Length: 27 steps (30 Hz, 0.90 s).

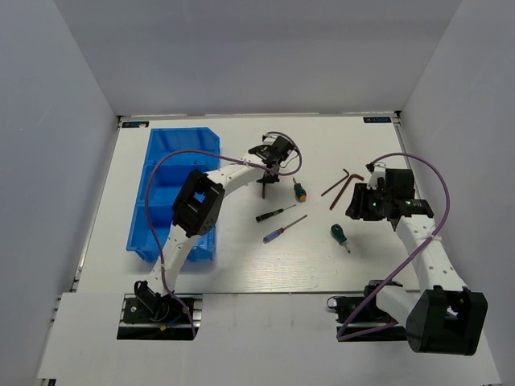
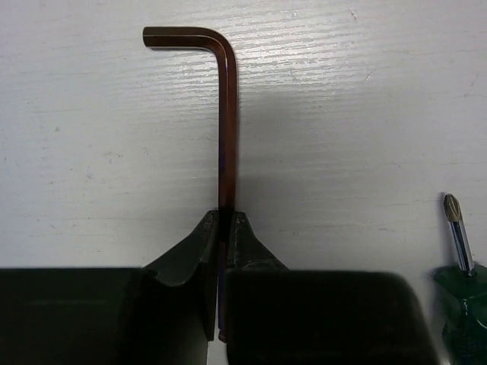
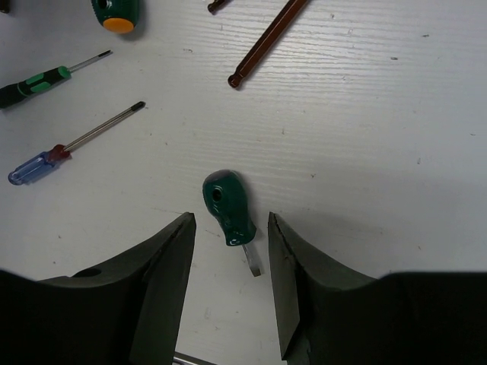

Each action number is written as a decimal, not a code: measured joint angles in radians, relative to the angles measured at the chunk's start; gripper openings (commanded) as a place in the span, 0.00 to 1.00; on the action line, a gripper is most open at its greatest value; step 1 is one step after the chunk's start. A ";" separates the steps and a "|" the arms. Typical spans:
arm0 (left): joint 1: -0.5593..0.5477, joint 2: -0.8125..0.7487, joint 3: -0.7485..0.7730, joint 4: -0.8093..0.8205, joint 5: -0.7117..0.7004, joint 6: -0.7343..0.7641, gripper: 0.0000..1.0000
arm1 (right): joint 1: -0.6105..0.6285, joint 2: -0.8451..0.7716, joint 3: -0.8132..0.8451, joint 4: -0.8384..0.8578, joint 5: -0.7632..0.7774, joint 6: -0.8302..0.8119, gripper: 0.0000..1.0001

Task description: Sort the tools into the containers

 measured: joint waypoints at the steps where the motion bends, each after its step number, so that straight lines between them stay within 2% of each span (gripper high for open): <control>1: 0.001 -0.002 -0.006 0.006 0.005 0.010 0.00 | -0.008 0.000 0.000 0.000 0.001 0.000 0.49; 11: 0.008 -0.081 -0.134 0.108 0.056 0.035 0.00 | -0.026 0.000 0.000 -0.003 -0.002 0.001 0.49; 27: 0.034 -0.108 -0.121 -0.012 0.174 0.042 0.00 | -0.029 -0.001 0.000 -0.006 -0.010 0.001 0.49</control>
